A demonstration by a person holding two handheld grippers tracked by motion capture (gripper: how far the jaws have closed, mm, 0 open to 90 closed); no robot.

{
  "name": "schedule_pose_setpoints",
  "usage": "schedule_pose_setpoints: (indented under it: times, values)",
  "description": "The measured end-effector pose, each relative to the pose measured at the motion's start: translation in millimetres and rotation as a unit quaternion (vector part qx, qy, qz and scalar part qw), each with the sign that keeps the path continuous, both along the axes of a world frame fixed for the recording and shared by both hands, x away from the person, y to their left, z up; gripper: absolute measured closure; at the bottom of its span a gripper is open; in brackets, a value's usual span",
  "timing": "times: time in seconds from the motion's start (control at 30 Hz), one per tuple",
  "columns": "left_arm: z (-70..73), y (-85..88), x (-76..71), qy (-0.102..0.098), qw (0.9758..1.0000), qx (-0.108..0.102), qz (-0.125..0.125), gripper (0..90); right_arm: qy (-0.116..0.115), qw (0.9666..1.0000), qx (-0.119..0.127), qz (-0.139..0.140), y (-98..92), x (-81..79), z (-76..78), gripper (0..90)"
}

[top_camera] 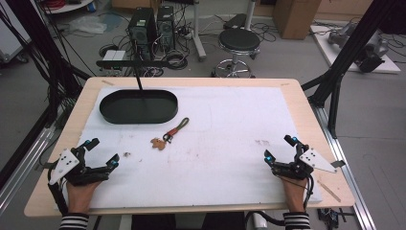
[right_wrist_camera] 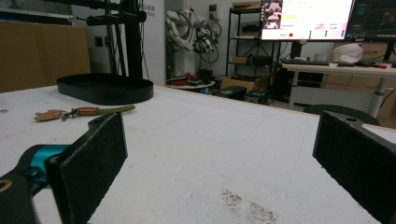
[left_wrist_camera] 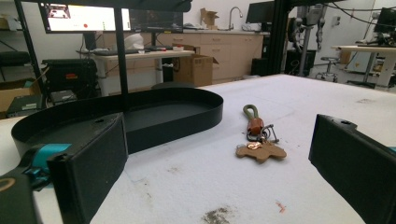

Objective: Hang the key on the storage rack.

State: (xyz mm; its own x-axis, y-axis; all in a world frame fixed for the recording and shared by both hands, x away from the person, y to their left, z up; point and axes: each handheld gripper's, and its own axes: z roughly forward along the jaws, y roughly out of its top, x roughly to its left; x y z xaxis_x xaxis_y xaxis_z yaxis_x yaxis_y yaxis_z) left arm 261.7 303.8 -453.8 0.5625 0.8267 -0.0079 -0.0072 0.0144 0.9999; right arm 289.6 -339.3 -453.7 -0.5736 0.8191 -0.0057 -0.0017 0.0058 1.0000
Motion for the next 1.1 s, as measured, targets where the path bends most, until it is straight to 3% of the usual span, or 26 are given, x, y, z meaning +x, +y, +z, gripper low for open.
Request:
schedule_pose_setpoints:
  times: [0.67, 0.9, 1.1]
  values:
    - [0.2, -0.4, -0.1, 0.000, 1.0000, 0.003, 0.001, 5.0, 0.000, 1.0000, -0.001, 0.000, 0.5, -1.0, -0.1, 1.9]
    - [1.5, 1.0, 3.4, 0.017, 0.9998, -0.004, 0.004, 5.0, 0.002, 1.0000, -0.001, -0.001, 0.9, -1.3, 0.0, 2.0]
    - [11.8, 2.9, 10.1, 0.018, 0.9998, 0.011, 0.001, 5.0, -0.002, 1.0000, -0.001, 0.000, 0.6, -0.4, 0.0, 1.9]
